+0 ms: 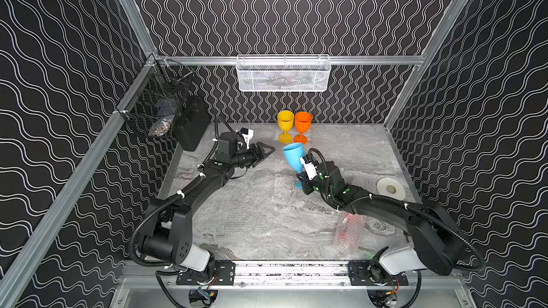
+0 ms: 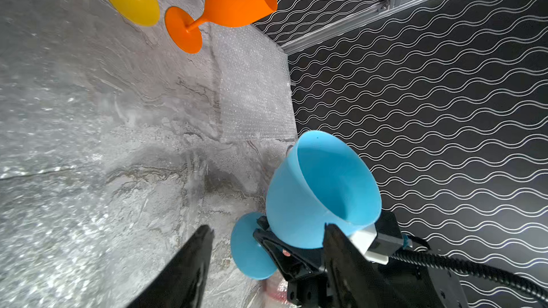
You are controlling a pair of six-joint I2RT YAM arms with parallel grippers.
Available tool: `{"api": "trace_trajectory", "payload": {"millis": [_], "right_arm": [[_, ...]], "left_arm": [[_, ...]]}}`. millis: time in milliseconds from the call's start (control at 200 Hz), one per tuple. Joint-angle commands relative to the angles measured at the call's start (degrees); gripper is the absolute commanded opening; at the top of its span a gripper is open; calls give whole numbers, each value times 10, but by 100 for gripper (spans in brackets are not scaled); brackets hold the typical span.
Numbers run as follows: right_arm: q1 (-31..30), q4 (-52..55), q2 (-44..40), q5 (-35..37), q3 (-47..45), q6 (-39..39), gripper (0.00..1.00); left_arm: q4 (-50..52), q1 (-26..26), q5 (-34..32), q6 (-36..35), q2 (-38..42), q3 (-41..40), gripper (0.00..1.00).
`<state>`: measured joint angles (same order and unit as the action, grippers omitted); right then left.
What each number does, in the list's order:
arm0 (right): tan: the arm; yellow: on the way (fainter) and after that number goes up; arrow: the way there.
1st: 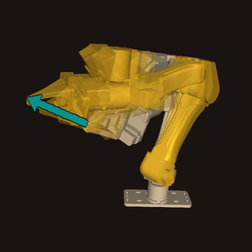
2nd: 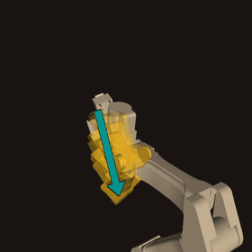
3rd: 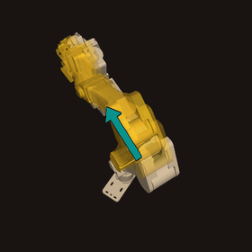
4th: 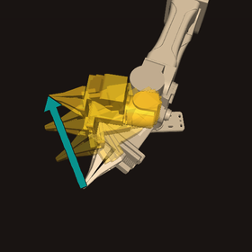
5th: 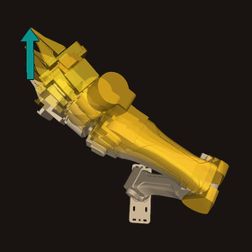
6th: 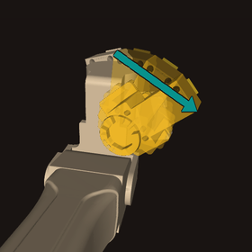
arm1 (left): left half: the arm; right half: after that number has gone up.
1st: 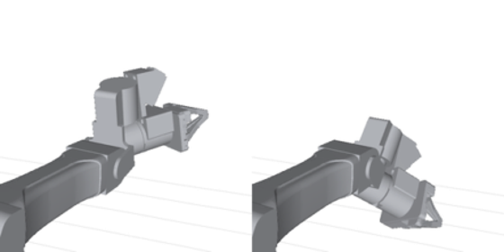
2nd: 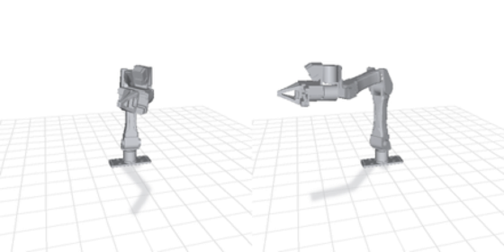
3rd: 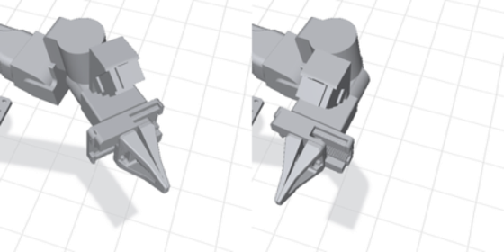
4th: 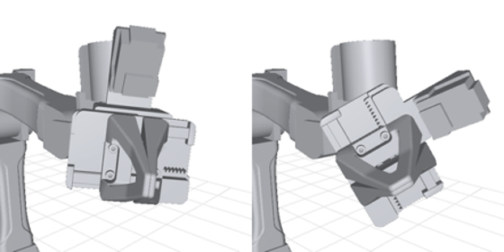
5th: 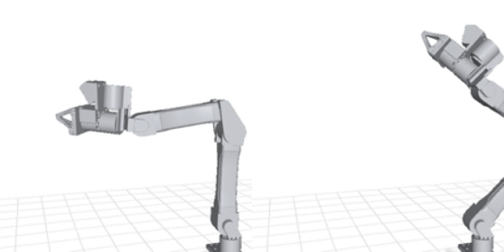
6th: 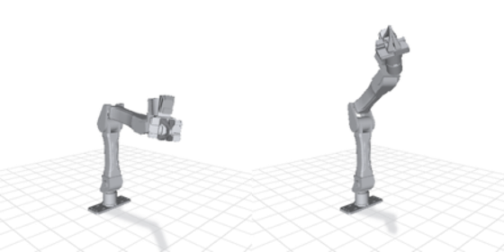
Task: Unpack wine glasses from bubble wrap
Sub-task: Pick up the wine glass from the bubble wrap.
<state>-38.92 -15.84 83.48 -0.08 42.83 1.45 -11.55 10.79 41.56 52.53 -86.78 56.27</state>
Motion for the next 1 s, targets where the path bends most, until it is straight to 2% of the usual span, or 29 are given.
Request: {"api": "trace_trajectory", "payload": {"millis": [0, 130, 370, 445, 601, 751, 881, 996], "right_arm": [[-4, -34, -5, 1, -2, 1, 12], [-8, -38, -5, -1, -6, -2, 12], [-14, -39, 8, -6, -1, -9, 12], [-18, -38, 10, -6, 1, -12, 12], [-26, -38, 13, 0, 1, -17, 12], [-34, -35, 18, 4, 6, -22, 12], [-37, -35, 18, 10, 6, -25, 12], [-40, -34, 18, 14, 6, -27, 12]], "left_arm": [[-107, -2, 35, 77, -11, -12, 63], [-119, -2, 54, 104, -24, -8, 62], [17, -1, 55, 60, -29, 63, 60], [96, 0, 63, 33, -37, 98, 59], [326, 8, 54, -98, -77, 206, 56], [362, 17, 44, -118, -80, 228, 53], [435, 31, 35, -162, -98, 269, 50], [465, 42, 36, -180, -110, 286, 44]]}}
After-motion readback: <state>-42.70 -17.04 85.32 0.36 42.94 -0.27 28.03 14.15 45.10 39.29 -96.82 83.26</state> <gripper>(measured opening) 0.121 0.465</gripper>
